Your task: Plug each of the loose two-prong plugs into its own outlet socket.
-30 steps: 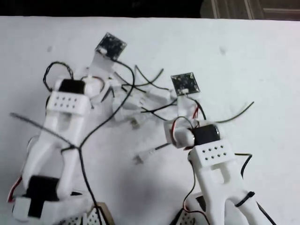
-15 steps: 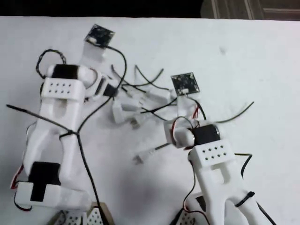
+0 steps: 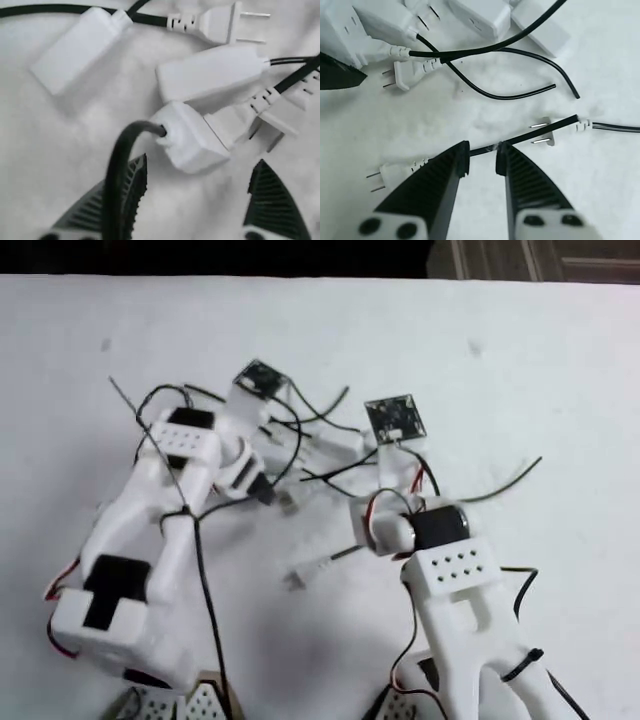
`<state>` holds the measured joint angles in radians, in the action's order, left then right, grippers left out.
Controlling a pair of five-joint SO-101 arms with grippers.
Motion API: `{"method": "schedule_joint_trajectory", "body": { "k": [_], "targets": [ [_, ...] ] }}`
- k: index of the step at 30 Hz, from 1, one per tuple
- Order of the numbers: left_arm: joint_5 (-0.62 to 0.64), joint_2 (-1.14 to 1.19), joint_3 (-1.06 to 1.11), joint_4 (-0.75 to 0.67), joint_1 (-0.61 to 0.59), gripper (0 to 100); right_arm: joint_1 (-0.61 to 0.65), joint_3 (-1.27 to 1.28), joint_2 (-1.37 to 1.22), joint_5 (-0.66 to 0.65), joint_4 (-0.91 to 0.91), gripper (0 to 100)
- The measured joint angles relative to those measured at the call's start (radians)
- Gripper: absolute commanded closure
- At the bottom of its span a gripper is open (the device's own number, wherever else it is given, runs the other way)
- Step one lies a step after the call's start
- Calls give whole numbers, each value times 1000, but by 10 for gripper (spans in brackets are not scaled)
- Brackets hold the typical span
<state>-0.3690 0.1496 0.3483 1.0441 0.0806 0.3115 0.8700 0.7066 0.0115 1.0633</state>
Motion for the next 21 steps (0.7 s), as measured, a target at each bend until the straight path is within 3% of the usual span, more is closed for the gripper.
{"method": "schedule_joint_trajectory", "body": {
  "k": [10, 14, 17, 21],
  "targets": [
    [2, 49, -18, -11, 9, 984, 0, 0, 0, 0, 0, 910],
    [2, 8, -18, -11, 8, 979, 0, 0, 0, 0, 0, 910],
    [2, -46, -18, -11, 8, 932, 0, 0, 0, 0, 0, 910],
    [29, -66, -18, -11, 3, 757, 0, 0, 0, 0, 0, 910]
  ]
}}
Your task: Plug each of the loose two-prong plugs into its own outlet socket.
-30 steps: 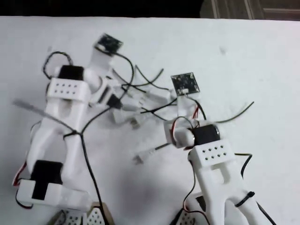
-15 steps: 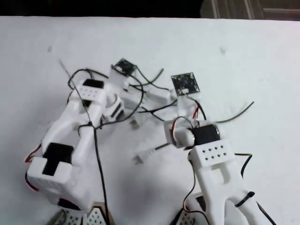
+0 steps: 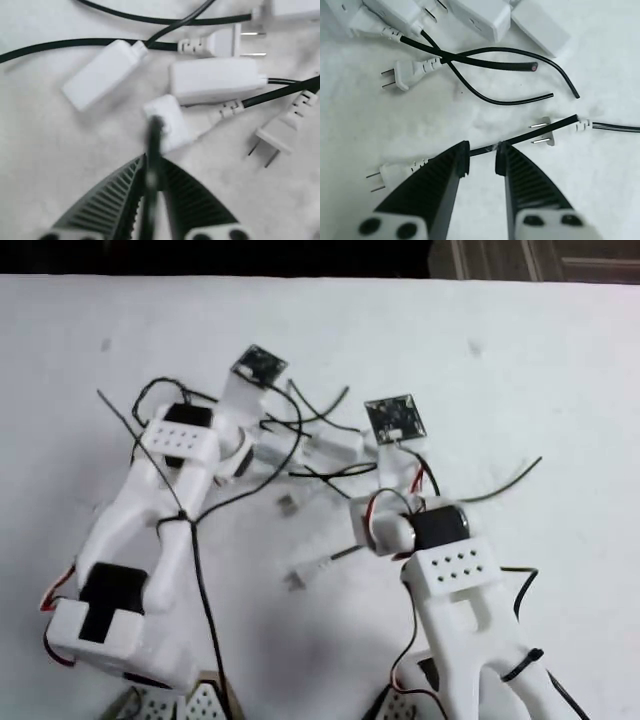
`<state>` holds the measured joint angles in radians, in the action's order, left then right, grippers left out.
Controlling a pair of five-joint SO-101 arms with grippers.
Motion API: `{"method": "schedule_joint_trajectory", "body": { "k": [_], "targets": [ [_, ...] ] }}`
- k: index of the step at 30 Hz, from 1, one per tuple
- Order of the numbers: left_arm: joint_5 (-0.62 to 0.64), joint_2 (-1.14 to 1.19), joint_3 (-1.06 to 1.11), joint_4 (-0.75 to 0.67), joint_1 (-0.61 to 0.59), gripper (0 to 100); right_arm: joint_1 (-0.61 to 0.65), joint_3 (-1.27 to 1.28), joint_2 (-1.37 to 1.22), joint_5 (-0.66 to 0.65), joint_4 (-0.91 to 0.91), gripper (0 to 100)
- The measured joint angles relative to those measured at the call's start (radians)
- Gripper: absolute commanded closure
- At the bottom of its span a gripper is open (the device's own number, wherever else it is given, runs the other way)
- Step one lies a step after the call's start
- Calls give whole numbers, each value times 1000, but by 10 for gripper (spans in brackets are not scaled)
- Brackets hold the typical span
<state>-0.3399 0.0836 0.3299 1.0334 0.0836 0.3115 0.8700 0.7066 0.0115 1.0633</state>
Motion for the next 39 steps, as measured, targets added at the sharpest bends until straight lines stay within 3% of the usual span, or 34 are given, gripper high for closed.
{"method": "schedule_joint_trajectory", "body": {
  "k": [3, 13, 20, 26, 33, 39],
  "targets": [
    [23, 0, 0, 0, -2, 679, 0, 0, 0, 0, 0, 910],
    [83, 57, 0, -86, -14, 725, 0, 0, 0, 0, 0, 911],
    [83, -11, 0, 18, -12, 724, 0, 0, 0, 0, 0, 911],
    [26, -230, 0, 164, -25, 724, 9, 0, 0, 0, 12, 907],
    [12, -523, 89, 250, -158, 724, 186, -28, 0, 0, 15, 887],
    [11, -761, 388, 140, -245, 724, 334, -103, 0, 0, 15, 804]
  ]
}}
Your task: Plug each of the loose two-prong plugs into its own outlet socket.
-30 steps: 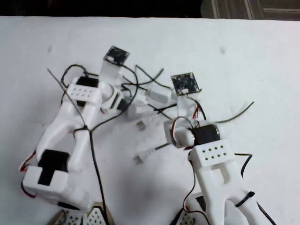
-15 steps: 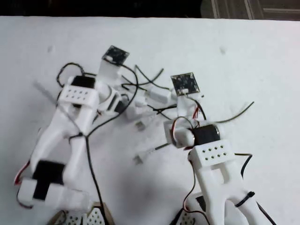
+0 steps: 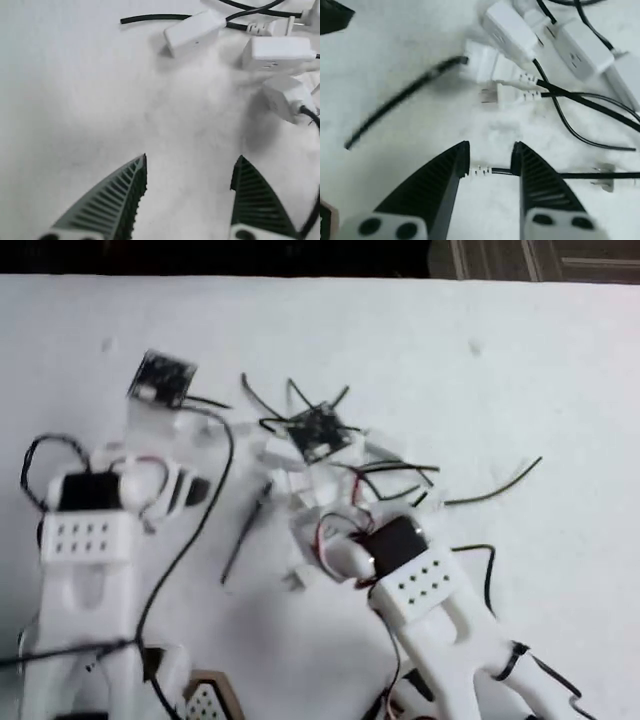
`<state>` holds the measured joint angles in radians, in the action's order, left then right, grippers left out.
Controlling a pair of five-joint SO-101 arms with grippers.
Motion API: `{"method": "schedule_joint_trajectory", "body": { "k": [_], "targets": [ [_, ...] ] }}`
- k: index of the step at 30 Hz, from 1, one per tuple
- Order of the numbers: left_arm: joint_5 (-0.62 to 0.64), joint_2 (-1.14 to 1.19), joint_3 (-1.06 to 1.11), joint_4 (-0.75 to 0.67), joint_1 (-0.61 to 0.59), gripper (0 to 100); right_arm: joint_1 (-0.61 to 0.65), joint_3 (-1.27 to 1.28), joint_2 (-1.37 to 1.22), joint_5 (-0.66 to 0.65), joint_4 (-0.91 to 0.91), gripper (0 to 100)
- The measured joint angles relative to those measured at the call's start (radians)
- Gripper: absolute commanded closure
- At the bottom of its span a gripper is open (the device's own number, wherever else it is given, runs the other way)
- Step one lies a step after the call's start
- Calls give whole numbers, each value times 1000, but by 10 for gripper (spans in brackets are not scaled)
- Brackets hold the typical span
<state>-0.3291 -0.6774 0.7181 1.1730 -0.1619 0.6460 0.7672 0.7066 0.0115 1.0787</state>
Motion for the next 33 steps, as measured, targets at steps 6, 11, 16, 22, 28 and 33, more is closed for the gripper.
{"method": "schedule_joint_trajectory", "body": {
  "k": [6, 11, 16, 22, 28, 33],
  "targets": [
    [-2, -219, 244, -81, -75, 724, 72, -109, -158, 0, 0, 803],
    [-2, -350, 393, -91, -95, 724, 69, -236, -377, 0, 0, 804],
    [-48, -454, 516, -94, -95, 724, 72, -327, -540, 0, 0, 804],
    [-63, -571, 664, -147, -95, 724, 72, -410, -718, 0, 0, 812],
    [-64, -669, 710, -147, -98, 725, 71, -496, -824, 52, 0, 977],
    [-64, -710, 738, -135, -98, 725, 72, -562, -842, 57, 2, 981]
  ]
}}
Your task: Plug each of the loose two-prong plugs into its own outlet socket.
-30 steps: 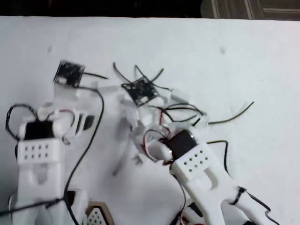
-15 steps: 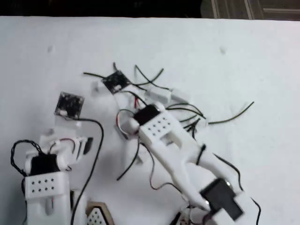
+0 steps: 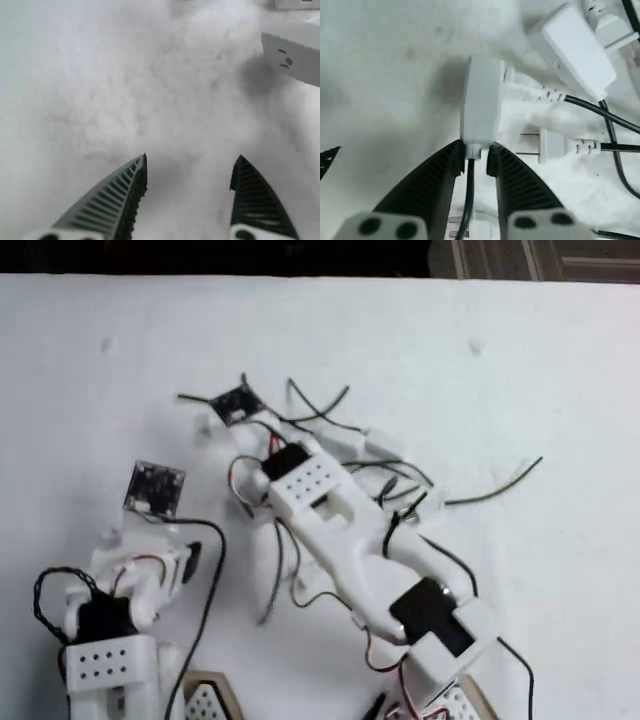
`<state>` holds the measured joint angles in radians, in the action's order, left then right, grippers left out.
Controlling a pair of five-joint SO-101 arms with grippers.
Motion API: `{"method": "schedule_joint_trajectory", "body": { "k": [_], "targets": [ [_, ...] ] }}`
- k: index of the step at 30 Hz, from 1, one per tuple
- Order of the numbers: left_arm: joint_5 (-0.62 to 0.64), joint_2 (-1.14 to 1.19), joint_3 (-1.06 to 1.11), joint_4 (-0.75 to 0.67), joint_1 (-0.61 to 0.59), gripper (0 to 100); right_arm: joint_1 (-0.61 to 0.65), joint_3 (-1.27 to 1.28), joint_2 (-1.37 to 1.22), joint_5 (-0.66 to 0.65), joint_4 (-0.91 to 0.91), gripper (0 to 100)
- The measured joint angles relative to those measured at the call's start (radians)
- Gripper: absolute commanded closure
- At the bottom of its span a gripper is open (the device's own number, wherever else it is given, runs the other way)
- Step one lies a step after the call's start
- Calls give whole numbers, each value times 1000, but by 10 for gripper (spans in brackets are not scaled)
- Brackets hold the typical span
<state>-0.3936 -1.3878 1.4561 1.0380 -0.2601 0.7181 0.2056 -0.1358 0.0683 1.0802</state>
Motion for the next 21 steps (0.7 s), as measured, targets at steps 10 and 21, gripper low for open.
{"method": "schedule_joint_trajectory", "body": {
  "k": [10, 21],
  "targets": [
    [0, -41, 21, 8, 0, 725, -29, -209, 106, -26, 121, 981],
    [0, -43, 21, 8, 0, 726, -210, -560, -31, -101, 81, 981]
  ]
}}
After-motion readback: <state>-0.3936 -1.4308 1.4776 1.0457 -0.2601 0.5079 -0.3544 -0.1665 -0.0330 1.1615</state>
